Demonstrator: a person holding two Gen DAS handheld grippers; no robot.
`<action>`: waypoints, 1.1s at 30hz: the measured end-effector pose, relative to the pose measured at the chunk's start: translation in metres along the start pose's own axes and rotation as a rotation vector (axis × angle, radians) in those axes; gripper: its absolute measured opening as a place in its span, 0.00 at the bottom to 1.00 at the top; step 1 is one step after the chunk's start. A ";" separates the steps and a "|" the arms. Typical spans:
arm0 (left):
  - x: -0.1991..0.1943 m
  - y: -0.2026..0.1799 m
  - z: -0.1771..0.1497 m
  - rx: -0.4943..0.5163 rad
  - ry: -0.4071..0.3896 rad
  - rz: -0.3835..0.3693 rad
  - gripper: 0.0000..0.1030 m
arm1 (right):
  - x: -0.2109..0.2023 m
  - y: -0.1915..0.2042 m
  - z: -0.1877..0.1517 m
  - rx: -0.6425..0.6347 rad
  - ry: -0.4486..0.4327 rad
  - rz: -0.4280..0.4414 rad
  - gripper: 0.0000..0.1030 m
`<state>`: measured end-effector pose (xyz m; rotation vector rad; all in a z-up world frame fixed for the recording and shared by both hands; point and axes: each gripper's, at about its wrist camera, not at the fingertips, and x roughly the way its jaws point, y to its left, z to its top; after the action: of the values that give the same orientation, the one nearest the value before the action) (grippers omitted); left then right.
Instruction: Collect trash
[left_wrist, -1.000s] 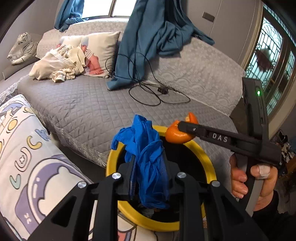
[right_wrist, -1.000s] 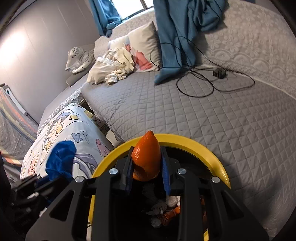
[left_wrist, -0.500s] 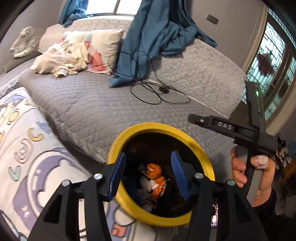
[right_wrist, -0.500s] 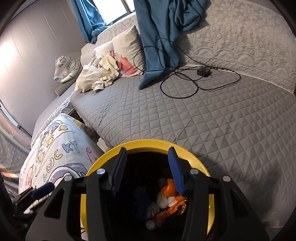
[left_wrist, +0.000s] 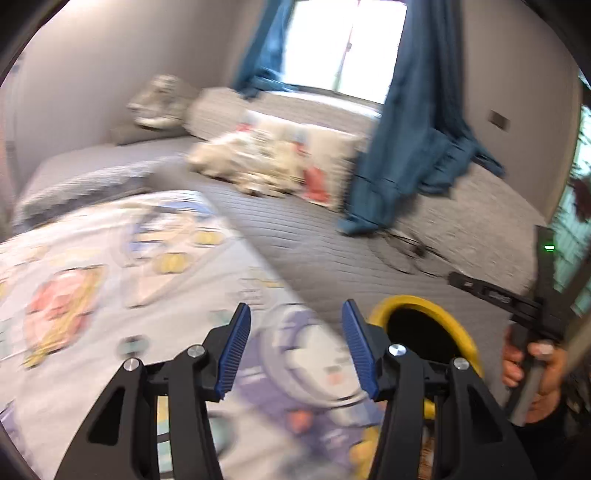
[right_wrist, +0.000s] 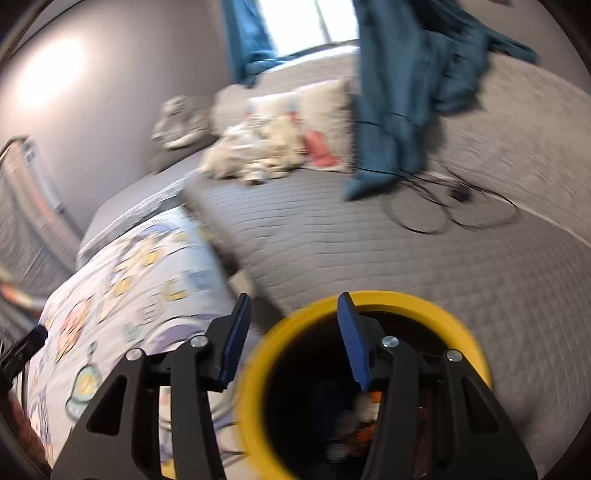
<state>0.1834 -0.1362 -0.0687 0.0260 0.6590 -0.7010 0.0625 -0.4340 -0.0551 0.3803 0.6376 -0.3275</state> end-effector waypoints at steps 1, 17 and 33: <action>-0.010 0.012 -0.003 -0.015 -0.011 0.030 0.47 | -0.001 0.016 -0.002 -0.030 -0.003 0.019 0.47; -0.161 0.093 -0.064 -0.198 -0.261 0.405 0.92 | -0.056 0.194 -0.048 -0.267 -0.162 0.165 0.92; -0.213 0.030 -0.059 -0.121 -0.455 0.443 0.92 | -0.107 0.194 -0.065 -0.245 -0.338 0.145 0.92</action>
<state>0.0467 0.0263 -0.0003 -0.0953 0.2404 -0.2226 0.0271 -0.2150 0.0111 0.1299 0.3109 -0.1665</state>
